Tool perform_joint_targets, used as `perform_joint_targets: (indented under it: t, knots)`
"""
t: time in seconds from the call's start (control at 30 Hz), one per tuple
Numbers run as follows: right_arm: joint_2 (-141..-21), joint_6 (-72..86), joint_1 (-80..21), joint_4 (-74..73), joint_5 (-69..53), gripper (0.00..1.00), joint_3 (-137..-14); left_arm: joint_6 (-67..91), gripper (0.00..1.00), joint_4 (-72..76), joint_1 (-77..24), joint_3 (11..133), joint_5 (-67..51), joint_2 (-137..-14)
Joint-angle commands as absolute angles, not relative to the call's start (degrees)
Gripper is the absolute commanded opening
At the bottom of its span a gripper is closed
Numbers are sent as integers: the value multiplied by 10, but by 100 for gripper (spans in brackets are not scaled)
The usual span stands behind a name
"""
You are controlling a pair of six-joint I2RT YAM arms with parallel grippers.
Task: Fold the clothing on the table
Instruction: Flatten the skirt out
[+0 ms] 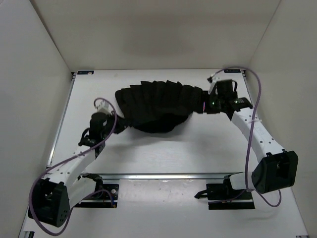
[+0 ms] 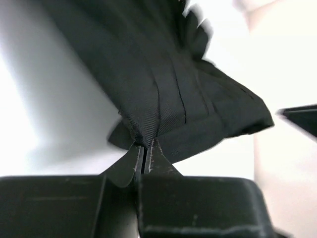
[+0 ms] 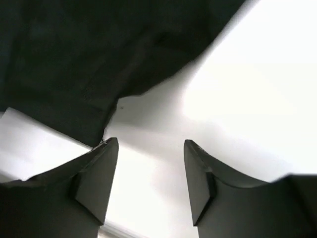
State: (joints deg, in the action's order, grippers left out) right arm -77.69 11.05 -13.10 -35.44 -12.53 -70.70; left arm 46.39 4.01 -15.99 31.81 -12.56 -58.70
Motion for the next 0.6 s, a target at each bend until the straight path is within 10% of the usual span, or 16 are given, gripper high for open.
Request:
perform_joint_targets:
  t: [0.0,0.27,0.57]
  knots:
    - [-745,131,-127,-375,-165,55,-601,472,0,-19,-160,201,-134,-570]
    - [-693,245,-151,-207,-230,38,-420,462,0,-48,-148,106,-120,-500]
    - [-806,256,-191,-151,-182,47,-406,471,0,-56,-144,59,-116,-446]
